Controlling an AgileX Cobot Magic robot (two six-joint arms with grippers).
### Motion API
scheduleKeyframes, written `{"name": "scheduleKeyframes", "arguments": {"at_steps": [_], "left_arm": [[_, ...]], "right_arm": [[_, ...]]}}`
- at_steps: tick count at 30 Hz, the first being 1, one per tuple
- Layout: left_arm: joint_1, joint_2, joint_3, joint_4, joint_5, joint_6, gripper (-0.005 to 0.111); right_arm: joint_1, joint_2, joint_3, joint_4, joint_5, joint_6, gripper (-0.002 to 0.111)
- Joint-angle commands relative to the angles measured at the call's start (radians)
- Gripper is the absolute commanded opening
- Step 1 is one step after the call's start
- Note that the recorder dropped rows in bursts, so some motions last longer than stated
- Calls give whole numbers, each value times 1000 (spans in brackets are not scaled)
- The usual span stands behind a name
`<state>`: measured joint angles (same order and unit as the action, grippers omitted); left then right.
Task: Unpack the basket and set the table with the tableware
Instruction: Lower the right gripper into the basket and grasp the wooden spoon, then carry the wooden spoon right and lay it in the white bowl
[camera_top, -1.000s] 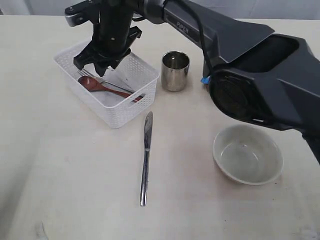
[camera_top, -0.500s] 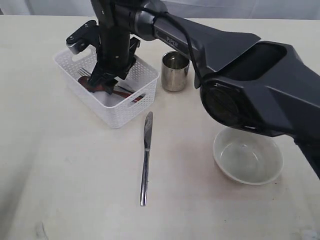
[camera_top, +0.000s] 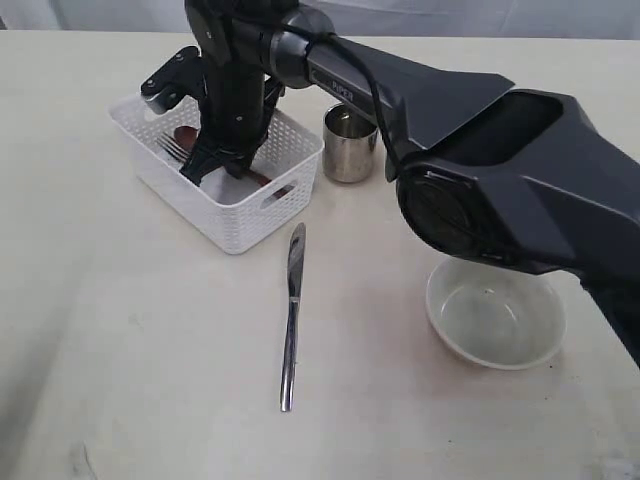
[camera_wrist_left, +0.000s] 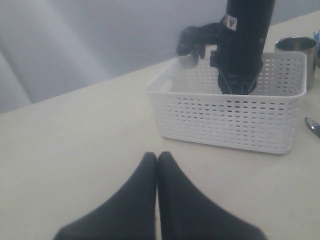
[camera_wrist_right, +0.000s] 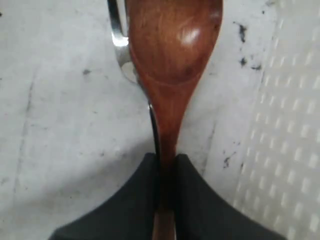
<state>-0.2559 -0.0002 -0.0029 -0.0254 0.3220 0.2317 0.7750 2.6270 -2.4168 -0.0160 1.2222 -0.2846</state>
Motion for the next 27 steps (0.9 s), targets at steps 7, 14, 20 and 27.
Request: {"name": "scheduleKeyframes", "arguments": {"at_steps": [7, 14, 20, 27], "left_arm": [[-6, 0, 3, -5, 1, -4, 0], [-6, 0, 3, -5, 1, -4, 0], [-6, 0, 3, -5, 1, -4, 0], [-6, 0, 3, -5, 1, -4, 0]], "right_arm": [[24, -142, 11, -27, -1, 20, 0], [11, -345, 28, 16, -1, 121, 0], [-44, -600, 358, 6, -1, 118, 0], [-131, -949, 883, 3, -1, -52, 0]]}}
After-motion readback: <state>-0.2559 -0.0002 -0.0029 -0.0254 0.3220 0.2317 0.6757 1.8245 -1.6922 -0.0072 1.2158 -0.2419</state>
